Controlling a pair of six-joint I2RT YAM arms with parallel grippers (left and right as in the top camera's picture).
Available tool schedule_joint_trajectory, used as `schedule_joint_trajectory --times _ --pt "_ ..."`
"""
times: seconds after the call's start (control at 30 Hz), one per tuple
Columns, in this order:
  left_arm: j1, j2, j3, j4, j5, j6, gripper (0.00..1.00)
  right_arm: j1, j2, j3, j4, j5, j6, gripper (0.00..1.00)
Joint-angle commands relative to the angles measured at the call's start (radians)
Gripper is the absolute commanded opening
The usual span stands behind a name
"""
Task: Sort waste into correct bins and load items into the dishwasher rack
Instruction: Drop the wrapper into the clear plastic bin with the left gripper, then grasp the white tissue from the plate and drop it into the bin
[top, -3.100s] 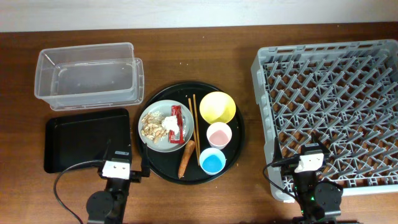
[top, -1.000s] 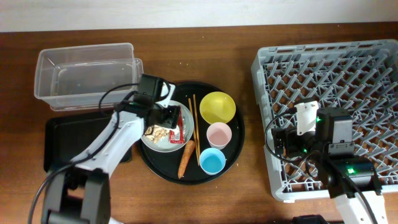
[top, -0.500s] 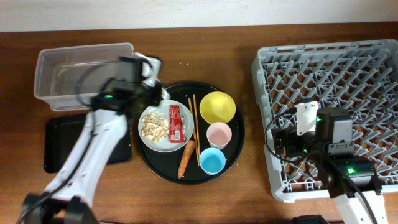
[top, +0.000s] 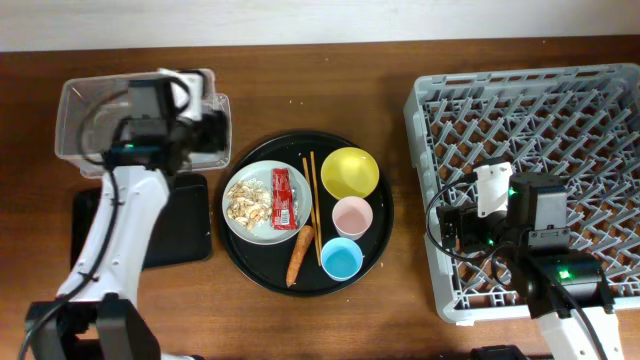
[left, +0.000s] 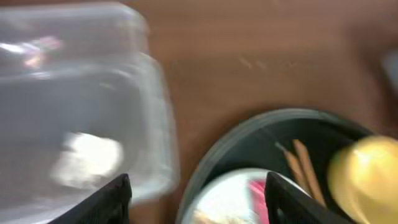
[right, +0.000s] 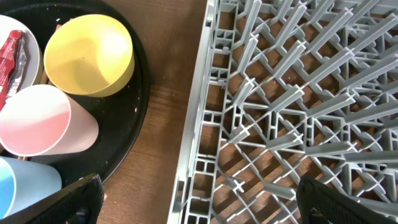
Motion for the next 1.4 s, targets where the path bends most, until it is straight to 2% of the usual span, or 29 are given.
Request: schedule_joint_trajectory --times 0.0,0.07,0.17,0.33,0.5,0.53,0.6,0.63,0.93,1.03,1.07,1.17,1.27,1.37 --pt "-0.16 0.011 -0.022 -0.197 0.091 0.004 0.68 -0.001 -0.002 0.023 -0.002 -0.002 0.012 0.98" --pt "-0.243 0.042 -0.059 -0.218 0.082 -0.01 0.68 -0.001 -0.002 0.023 -0.004 -0.002 0.012 0.98" --pt "-0.331 0.154 -0.082 -0.226 -0.027 -0.022 0.68 -0.001 -0.002 0.023 -0.017 -0.002 0.012 0.98" --pt "-0.352 0.279 -0.082 -0.225 -0.03 -0.022 0.71 -0.001 -0.002 0.023 -0.019 -0.002 0.012 0.99" --pt "-0.352 0.29 -0.082 -0.221 -0.056 -0.022 0.7 -0.001 -0.002 0.023 -0.019 -0.002 0.012 0.98" --pt "-0.352 0.29 -0.082 -0.221 -0.056 -0.022 0.69 -0.001 -0.002 0.023 -0.02 -0.002 0.012 0.98" --pt "-0.352 0.29 -0.082 -0.221 -0.055 -0.022 0.56 -0.001 -0.002 0.023 -0.02 -0.002 0.012 0.98" --pt "-0.352 0.29 -0.082 -0.219 -0.05 -0.022 0.53 -0.001 -0.002 0.023 -0.02 -0.002 0.012 0.98" --pt "-0.439 0.29 -0.082 -0.18 -0.12 -0.023 0.46 -0.001 -0.002 0.023 -0.02 -0.002 0.012 0.98" --pt "-0.439 0.29 -0.082 -0.18 -0.12 -0.023 0.25 -0.001 -0.002 0.023 -0.02 -0.002 0.012 0.98" --pt "-0.439 0.29 -0.082 -0.18 -0.12 -0.023 0.23 -0.001 -0.002 0.023 -0.02 -0.002 0.012 0.98" --pt "-0.439 0.29 -0.082 -0.18 -0.12 -0.023 0.02 -0.001 -0.002 0.023 -0.021 -0.002 0.012 0.98" --pt "-0.438 0.286 -0.079 -0.183 -0.173 -0.022 0.0 -0.001 -0.002 0.023 -0.024 -0.002 0.012 0.98" --pt "-0.435 0.162 -0.044 -0.188 -0.198 -0.022 0.0 -0.001 -0.002 0.023 -0.026 -0.002 0.012 0.98"
